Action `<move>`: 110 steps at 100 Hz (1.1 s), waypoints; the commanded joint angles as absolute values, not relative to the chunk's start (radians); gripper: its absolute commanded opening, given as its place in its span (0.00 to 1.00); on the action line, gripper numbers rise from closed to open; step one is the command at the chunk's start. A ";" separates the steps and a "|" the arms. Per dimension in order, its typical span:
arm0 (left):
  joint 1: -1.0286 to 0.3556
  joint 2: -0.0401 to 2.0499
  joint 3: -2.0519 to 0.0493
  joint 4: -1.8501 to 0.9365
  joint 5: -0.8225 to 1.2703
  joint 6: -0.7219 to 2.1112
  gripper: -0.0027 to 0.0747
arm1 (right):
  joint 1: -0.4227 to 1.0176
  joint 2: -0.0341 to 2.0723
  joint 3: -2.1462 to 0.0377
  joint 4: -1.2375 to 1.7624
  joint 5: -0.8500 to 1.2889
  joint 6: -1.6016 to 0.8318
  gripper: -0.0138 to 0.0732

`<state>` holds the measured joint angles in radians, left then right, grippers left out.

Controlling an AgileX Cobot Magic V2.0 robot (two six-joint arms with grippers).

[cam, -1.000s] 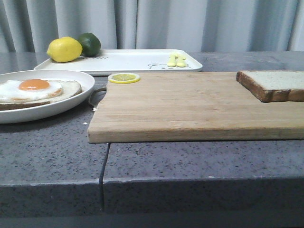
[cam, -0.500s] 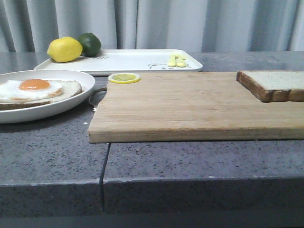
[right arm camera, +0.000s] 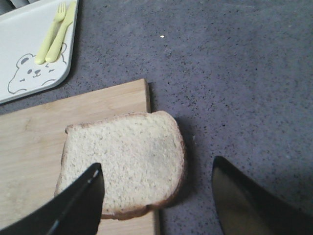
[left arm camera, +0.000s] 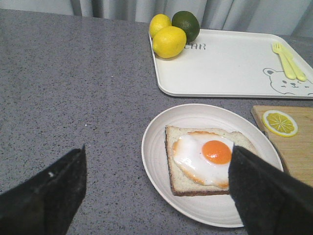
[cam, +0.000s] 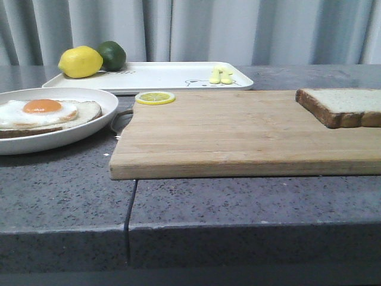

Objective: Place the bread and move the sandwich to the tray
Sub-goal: 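Lower the right gripper and pinch the bread slice's crust edge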

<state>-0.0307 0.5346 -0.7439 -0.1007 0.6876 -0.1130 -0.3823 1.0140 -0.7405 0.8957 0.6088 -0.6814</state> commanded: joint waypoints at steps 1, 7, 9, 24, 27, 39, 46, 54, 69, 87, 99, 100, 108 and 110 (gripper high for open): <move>-0.029 0.546 -0.780 -0.113 0.622 -0.112 0.75 | -0.410 1.047 -0.770 1.040 0.584 -0.772 0.71; -0.029 0.546 -0.780 -0.113 0.622 -0.112 0.75 | -0.418 1.071 -0.770 1.086 0.589 -0.800 0.71; -0.029 0.546 -0.780 -0.113 0.622 -0.112 0.75 | -0.420 1.080 -0.770 1.098 0.590 -0.809 0.71; -0.029 0.546 -0.780 -0.113 0.622 -0.112 0.75 | -0.420 1.150 -0.770 1.142 0.586 -0.852 0.71; -0.029 0.546 -0.780 -0.113 0.622 -0.112 0.75 | -0.420 1.164 -0.770 1.151 0.585 -0.860 0.71; -0.029 0.546 -0.780 -0.113 0.622 -0.112 0.75 | -0.420 1.227 -0.770 1.208 0.585 -0.911 0.71; -0.029 0.546 -0.780 -0.113 0.622 -0.112 0.75 | -0.420 1.260 -0.770 1.243 0.585 -0.941 0.71; -0.029 0.546 -0.780 -0.113 0.622 -0.112 0.75 | -0.420 1.293 -0.770 1.274 0.590 -0.968 0.71; -0.029 0.546 -0.780 -0.113 0.622 -0.112 0.75 | -0.420 1.346 -0.770 1.307 0.604 -1.005 0.71; -0.029 0.546 -0.780 -0.113 0.622 -0.112 0.75 | -0.420 1.391 -0.770 1.370 0.647 -1.047 0.71; -0.029 0.546 -0.780 -0.113 0.622 -0.112 0.75 | -0.420 1.409 -0.770 1.387 0.660 -1.063 0.71; -0.029 0.546 -0.780 -0.113 0.622 -0.112 0.75 | -0.420 1.410 -0.770 1.389 0.664 -1.065 0.71; -0.029 0.546 -0.780 -0.113 0.622 -0.112 0.75 | -0.420 1.423 -0.770 1.402 0.681 -1.071 0.71; -0.029 0.546 -0.780 -0.113 0.622 -0.112 0.75 | -0.420 1.426 -0.770 1.403 0.682 -1.071 0.71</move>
